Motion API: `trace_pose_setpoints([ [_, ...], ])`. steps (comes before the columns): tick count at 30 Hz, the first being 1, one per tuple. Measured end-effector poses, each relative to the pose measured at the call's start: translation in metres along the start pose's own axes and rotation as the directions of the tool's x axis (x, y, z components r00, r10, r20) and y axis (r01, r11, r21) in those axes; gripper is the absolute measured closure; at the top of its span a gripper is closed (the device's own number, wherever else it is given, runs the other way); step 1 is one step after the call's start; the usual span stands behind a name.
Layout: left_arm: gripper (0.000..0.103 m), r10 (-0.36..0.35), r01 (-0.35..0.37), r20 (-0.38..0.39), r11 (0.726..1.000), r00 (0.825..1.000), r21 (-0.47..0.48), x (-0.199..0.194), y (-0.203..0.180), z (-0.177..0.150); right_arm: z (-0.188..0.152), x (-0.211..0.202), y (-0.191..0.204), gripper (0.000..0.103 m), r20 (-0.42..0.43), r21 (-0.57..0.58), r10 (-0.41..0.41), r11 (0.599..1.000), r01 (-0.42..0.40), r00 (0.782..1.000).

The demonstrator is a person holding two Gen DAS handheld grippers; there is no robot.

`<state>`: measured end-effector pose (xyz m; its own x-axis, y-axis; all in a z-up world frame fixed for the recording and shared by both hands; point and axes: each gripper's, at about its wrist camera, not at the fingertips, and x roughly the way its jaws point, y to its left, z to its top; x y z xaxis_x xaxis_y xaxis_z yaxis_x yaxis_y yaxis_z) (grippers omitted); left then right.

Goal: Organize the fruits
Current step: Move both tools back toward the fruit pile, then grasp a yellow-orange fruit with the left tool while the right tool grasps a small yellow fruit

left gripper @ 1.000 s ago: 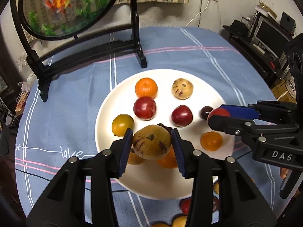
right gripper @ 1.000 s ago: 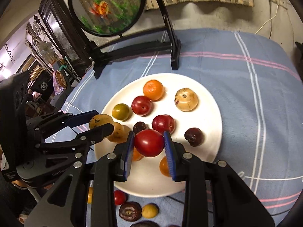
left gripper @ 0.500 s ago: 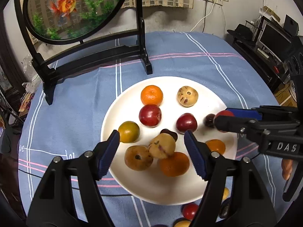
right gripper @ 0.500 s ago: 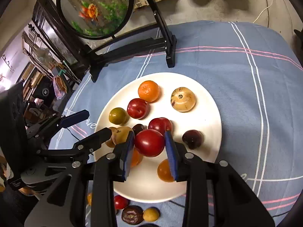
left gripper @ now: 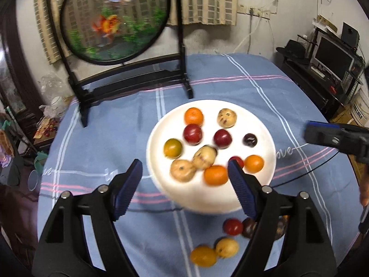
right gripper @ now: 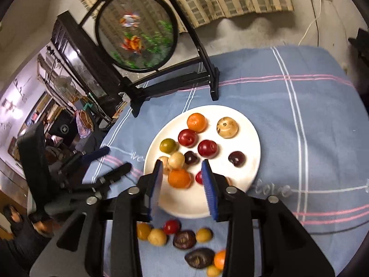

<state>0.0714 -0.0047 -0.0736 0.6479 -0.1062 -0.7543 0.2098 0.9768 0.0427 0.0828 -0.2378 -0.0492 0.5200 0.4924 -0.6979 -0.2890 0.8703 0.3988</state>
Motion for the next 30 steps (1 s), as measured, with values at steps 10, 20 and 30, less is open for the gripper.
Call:
trace_pose_setpoints([
  [10, 0.020, -0.025, 0.024, -0.092, 1.000, 0.995, -0.016, -0.015, 0.023, -0.088, -0.111, -0.017, 0.008, 0.031, -0.067, -0.157, -0.197, 0.970, 0.184, 0.978],
  [20, 0.020, -0.096, 0.085, -0.207, 0.995, 0.974, -0.061, -0.008, 0.028, -0.140, -0.165, 0.019, -0.003, 0.031, -0.190, -0.205, -0.273, 0.950, 0.233, 0.943],
  [30, 0.019, -0.124, 0.114, -0.214, 0.992, 0.969, -0.059, -0.009, 0.014, -0.141, -0.159, 0.049, -0.003, 0.079, -0.250, -0.258, -0.277, 0.943, 0.212, 0.928],
])
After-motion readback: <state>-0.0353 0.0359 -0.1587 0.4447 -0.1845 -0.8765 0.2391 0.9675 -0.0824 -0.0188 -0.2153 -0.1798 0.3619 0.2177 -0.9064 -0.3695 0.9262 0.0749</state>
